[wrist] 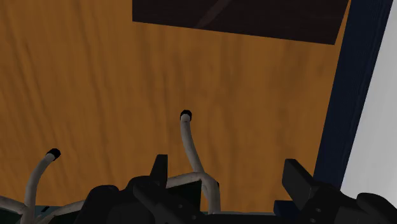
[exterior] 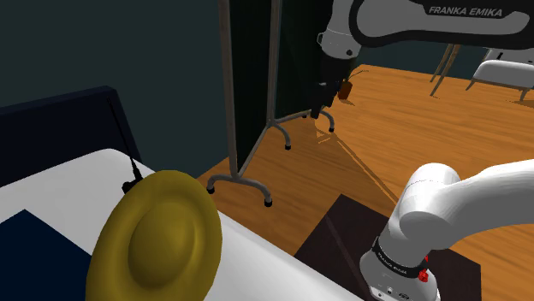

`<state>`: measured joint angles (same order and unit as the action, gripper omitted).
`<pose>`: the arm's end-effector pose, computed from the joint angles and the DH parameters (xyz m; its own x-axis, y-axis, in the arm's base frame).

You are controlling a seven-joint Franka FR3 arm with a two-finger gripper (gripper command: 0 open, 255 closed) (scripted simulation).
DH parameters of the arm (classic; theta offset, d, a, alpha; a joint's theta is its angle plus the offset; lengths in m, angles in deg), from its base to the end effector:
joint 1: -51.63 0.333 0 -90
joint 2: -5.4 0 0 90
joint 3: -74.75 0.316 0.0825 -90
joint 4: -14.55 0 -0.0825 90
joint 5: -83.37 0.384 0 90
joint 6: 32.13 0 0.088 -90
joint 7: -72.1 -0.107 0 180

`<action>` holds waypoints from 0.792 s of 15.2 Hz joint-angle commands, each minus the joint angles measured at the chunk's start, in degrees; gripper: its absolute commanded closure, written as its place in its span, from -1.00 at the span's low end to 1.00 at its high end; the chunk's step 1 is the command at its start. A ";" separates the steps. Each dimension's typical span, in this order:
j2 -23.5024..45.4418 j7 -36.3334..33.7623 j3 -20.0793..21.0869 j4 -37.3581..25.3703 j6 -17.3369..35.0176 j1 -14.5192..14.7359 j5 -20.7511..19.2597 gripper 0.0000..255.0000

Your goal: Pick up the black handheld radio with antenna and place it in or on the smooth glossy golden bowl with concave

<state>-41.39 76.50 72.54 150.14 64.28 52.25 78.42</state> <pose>0.3096 -0.0208 0.6055 0.9896 0.0671 0.1270 0.0588 -0.9959 0.0682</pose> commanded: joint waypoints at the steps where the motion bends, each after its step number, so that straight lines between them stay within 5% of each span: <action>1: 0.00 0.00 0.00 0.00 0.00 0.00 0.00 -1.00; 12: 5.83 -17.02 14.47 -1.85 6.82 3.49 7.04 -1.00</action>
<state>-36.04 61.10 85.72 148.76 70.74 55.49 84.95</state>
